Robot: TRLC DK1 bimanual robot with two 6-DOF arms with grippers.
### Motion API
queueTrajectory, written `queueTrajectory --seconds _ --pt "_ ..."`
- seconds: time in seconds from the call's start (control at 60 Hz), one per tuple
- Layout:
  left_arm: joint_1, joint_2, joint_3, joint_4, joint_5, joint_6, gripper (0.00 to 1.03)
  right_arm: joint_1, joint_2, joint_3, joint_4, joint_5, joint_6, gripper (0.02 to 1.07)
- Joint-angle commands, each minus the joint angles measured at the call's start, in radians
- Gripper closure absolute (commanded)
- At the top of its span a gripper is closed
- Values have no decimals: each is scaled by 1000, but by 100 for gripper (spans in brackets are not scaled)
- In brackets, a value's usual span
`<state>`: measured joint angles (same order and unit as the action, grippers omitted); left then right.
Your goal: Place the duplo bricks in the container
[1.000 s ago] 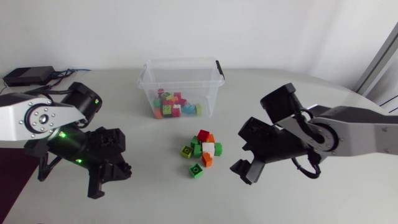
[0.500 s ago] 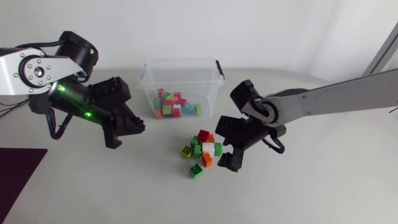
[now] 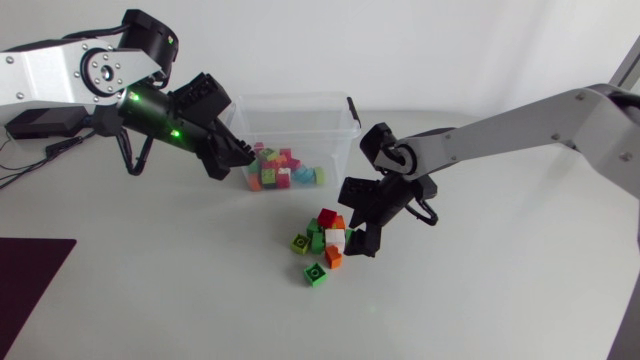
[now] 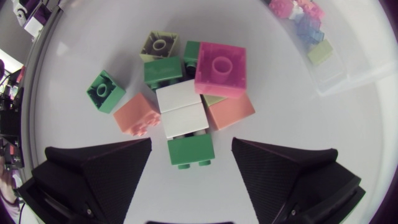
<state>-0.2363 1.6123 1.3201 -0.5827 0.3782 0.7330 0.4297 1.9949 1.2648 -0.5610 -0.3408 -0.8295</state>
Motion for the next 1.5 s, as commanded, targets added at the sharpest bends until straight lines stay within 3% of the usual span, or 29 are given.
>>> queueTrajectory --seconds 0.0,0.1,0.183,0.4,1.033,1.167,1.2,1.25,1.483 --pt "8 43 57 24 14 -47 66 -8 31 27 -27 -10 -42 29" --pt "2 64 74 76 14 -81 65 -9 42 36 -27 -17 -51 50" --pt "0 81 88 127 14 -121 65 -12 58 50 -28 -24 -49 76" --pt "12 144 123 211 13 -188 63 -20 58 45 -96 -41 -53 88" --pt "23 391 430 239 -53 -316 57 -80 -277 -33 -260 -83 -59 89" --pt "23 448 499 233 -90 -327 32 -78 -301 -8 -274 -84 -40 89" --pt "23 459 511 233 -104 -328 16 -77 -304 2 -275 -84 -33 89" --pt "23 459 513 233 -108 -333 5 -74 -308 25 -281 -84 -23 89" --pt "22 307 367 215 -108 -280 5 -63 -297 160 -278 -96 53 89"
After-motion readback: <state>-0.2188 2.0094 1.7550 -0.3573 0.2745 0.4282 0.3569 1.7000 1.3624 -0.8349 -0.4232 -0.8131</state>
